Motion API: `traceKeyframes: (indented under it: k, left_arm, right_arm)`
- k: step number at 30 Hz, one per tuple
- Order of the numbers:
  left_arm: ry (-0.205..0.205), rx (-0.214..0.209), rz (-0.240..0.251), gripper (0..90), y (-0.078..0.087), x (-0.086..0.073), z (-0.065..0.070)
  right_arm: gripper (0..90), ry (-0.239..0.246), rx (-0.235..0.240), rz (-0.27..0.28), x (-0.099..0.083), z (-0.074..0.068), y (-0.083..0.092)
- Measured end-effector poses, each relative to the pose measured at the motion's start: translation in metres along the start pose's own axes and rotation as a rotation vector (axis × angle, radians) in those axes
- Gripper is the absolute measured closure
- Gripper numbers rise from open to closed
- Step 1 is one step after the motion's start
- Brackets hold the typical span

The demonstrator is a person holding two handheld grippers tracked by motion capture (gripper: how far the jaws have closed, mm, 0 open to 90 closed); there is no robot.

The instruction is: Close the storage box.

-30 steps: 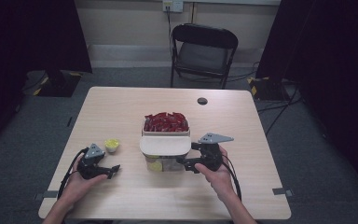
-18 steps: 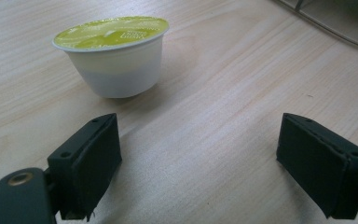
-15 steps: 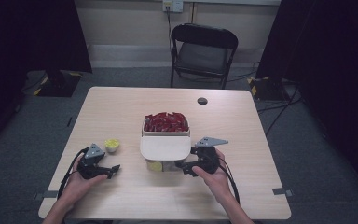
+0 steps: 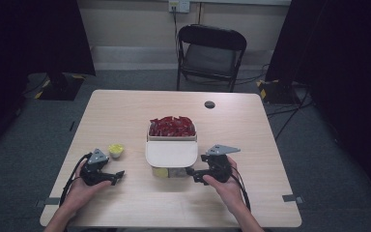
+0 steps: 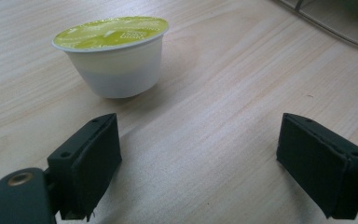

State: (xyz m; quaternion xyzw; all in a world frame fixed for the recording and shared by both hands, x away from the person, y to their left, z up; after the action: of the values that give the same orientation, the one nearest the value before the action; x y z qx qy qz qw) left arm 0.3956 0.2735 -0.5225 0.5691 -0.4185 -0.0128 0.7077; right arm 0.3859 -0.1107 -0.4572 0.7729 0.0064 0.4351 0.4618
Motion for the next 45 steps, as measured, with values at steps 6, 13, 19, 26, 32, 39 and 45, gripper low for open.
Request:
traceKeyframes:
  k: [6, 13, 19, 26, 32, 39, 45]
  left_arm:
    - [0.0, 0.0, 0.0, 13.0, 0.0, 0.0, 0.0]
    - [0.0, 0.0, 0.0, 13.0, 0.0, 0.0, 0.0]
    - [0.0, 0.0, 0.0, 13.0, 0.0, 0.0, 0.0]
    - [0.001, 0.001, 0.0, 13.0, 0.0, 0.0, 0.0]
    - [0.001, 0.001, 0.0, 13.0, 0.0, 0.0, 0.0]
    - [0.001, 0.001, 0.0, 13.0, 0.0, 0.0, 0.0]
    - [0.0, 0.001, 0.0, 13.0, 0.0, 0.0, 0.0]
  right_arm:
    - [19.3, -0.034, -0.049, -0.006, -0.014, 0.018, 0.013]
    - [15.3, -0.114, -0.096, -0.003, -0.025, 0.05, 0.025]
    - [14.4, -0.148, -0.218, -0.043, -0.035, 0.078, 0.028]
    - [14.6, -0.231, -0.292, -0.071, -0.048, 0.105, 0.022]
    - [14.8, -0.253, -0.356, -0.129, -0.06, 0.12, 0.016]
    - [11.5, -0.212, -0.432, -0.118, -0.067, 0.121, 0.008]
    - [10.8, -0.213, -0.436, -0.095, -0.068, 0.121, 0.007]
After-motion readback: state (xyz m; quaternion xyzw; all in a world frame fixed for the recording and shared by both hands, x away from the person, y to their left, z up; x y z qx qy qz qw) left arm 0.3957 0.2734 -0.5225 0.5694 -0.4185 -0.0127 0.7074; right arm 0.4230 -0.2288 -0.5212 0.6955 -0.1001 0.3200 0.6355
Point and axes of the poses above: each handheld gripper's, and its own axes: y roughly backward along the jaws, x roughly out of its top, z roughly to its right, the point moved 3 cm from there along -y, roughly forward along the jaws, and after that the axes turned 12 degrees about -z, right-handed, at the moved point
